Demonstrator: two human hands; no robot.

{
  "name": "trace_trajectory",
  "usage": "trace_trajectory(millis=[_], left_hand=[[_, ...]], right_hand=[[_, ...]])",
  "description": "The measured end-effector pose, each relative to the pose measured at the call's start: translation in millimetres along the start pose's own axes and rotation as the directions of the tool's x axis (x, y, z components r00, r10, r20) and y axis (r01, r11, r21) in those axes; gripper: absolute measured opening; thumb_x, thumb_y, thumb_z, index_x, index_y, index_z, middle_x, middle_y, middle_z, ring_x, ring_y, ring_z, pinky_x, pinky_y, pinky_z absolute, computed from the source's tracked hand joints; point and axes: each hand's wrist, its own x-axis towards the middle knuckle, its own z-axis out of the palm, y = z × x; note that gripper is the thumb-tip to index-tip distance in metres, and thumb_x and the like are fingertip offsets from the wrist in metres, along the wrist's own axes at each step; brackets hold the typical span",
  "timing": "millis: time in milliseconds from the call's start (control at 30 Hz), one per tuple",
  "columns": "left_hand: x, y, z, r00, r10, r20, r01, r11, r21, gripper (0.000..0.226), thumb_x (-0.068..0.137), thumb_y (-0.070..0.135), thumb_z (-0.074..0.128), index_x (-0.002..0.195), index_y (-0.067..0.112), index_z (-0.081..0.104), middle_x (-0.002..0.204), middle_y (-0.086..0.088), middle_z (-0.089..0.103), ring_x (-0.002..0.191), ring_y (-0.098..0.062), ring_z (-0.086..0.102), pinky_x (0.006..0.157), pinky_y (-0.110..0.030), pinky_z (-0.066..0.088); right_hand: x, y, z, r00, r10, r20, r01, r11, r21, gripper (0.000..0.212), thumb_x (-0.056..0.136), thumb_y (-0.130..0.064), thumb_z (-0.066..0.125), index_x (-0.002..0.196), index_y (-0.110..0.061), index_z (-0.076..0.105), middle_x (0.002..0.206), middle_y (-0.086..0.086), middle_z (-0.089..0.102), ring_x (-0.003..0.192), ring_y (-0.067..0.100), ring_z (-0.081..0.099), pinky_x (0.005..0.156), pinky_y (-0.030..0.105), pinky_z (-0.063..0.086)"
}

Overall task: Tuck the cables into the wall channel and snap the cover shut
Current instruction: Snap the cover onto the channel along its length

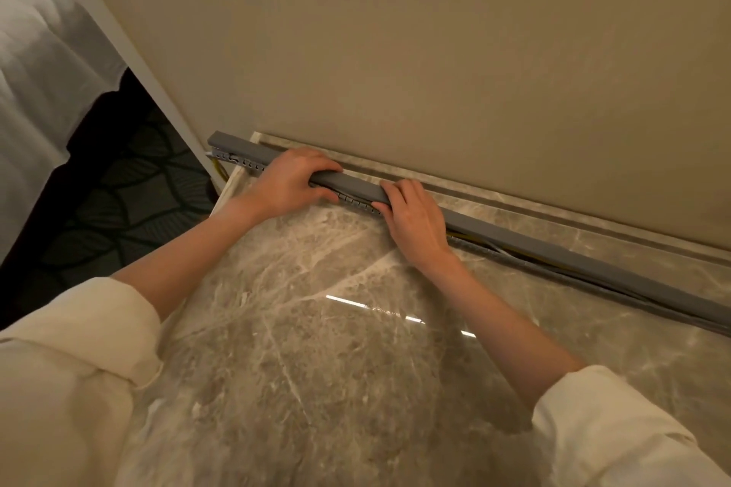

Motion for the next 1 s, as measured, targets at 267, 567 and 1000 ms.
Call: trace_trajectory(millis=[267,567,1000], left_hand=[[-4,1,2,0.999,-0.024,-0.043,0.023,0.999,-0.031,0.042,0.073,0.028,0.076,0.109,0.01,0.068,0.106,-0.009,0.071,0.1,-0.026,0.061,0.09,-0.04,0.047],[-9,0,1,1.0,0.029,-0.009,-0.028,0.997,0.07,0.042,0.081,0.032,0.069,0.115,0.008,0.064,0.109,-0.012,0.069,0.102,-0.028,0.061,0.091,-0.039,0.047],[-11,-63,-75,0.969,-0.11,0.221,0.025,0.934,0.356,0.031,0.082,0.024,0.067,0.111,0.013,0.064,0.107,-0.008,0.066,0.1,-0.027,0.058,0.082,-0.039,0.046]], right_hand=[[-1,3,-4,0.999,-0.029,0.039,0.025,0.995,0.096,0.032,0.093,-0.028,0.056,0.112,-0.003,0.059,0.1,0.012,0.064,0.092,0.028,0.059,0.074,0.039,0.052],[2,3,0,0.981,-0.047,0.189,0.039,0.998,0.045,0.041,0.094,-0.038,0.049,0.124,-0.009,0.049,0.112,0.01,0.062,0.102,0.028,0.058,0.085,0.04,0.047],[22,-9,4,0.967,-0.023,0.252,0.0,0.996,0.093,0.034,0.086,-0.033,0.057,0.109,-0.009,0.052,0.103,0.01,0.062,0.096,0.027,0.057,0.077,0.036,0.047]])
